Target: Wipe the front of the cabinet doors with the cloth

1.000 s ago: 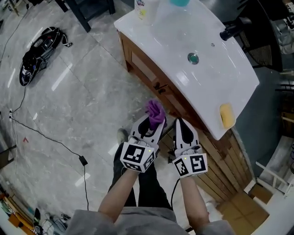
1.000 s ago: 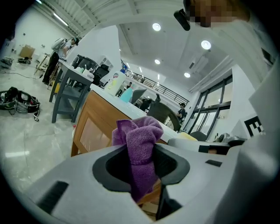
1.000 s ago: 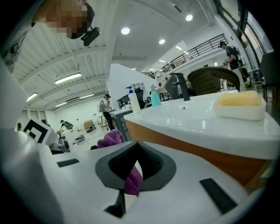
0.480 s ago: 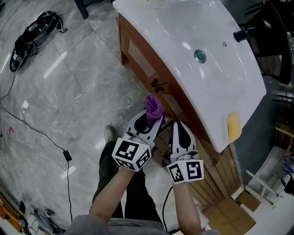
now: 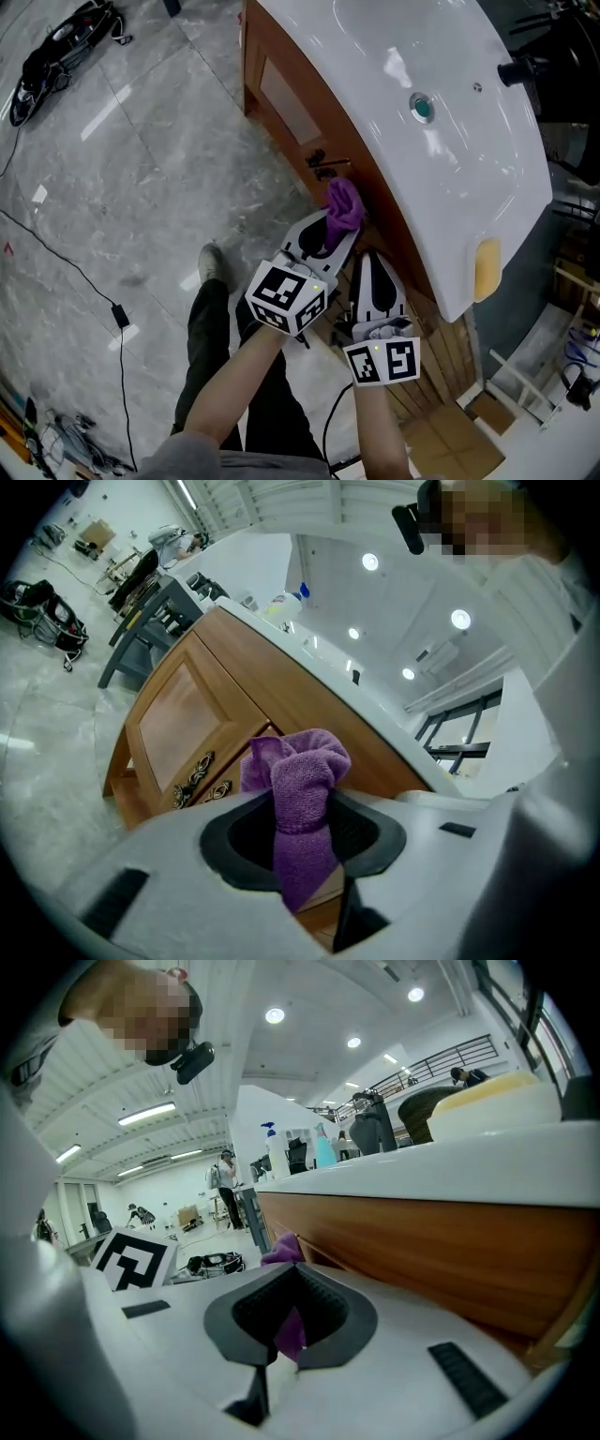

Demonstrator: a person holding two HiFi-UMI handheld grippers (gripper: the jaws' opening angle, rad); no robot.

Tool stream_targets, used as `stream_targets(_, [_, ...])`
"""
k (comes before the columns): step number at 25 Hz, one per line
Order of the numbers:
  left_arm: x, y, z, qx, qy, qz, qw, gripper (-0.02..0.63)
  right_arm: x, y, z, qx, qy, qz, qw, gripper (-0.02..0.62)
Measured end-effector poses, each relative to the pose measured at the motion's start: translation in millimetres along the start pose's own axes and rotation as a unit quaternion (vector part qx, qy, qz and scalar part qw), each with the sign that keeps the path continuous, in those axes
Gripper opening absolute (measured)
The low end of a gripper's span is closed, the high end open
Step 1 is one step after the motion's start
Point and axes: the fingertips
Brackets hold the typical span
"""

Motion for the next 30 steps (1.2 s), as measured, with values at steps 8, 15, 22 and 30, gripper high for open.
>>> stream_targets(8, [-15, 7, -25, -0.008, 0.004, 0.009, 0.9999, 0.130, -14, -13, 7, -0.002, 0.012, 0.004, 1.000, 0.009])
stream_targets(15, [-19, 9, -34, -0.010, 0.005, 0.016, 0.9998, 0.130, -22, -25, 8, -0.007, 0.019, -0.003, 1.000, 0.009])
stream_targets(22, [-33, 35, -39, 0.013, 0.016, 0.039, 0.9991, 0.129, -31, -27, 3, -0.007, 0.020, -0.011, 1.000, 0.009])
stream_targets(30, [-56, 51, -47, 0.021, 0.022, 0.038, 0.9988, 0.130, -48, -42, 5, -0.014, 0.029, -0.015, 0.999, 0.009])
Point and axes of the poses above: the fingertips, and each gripper's own axes: z backward along the fingers, y to its left, x out of its top, and after that the axes turned 1 degree about -y, right-handed
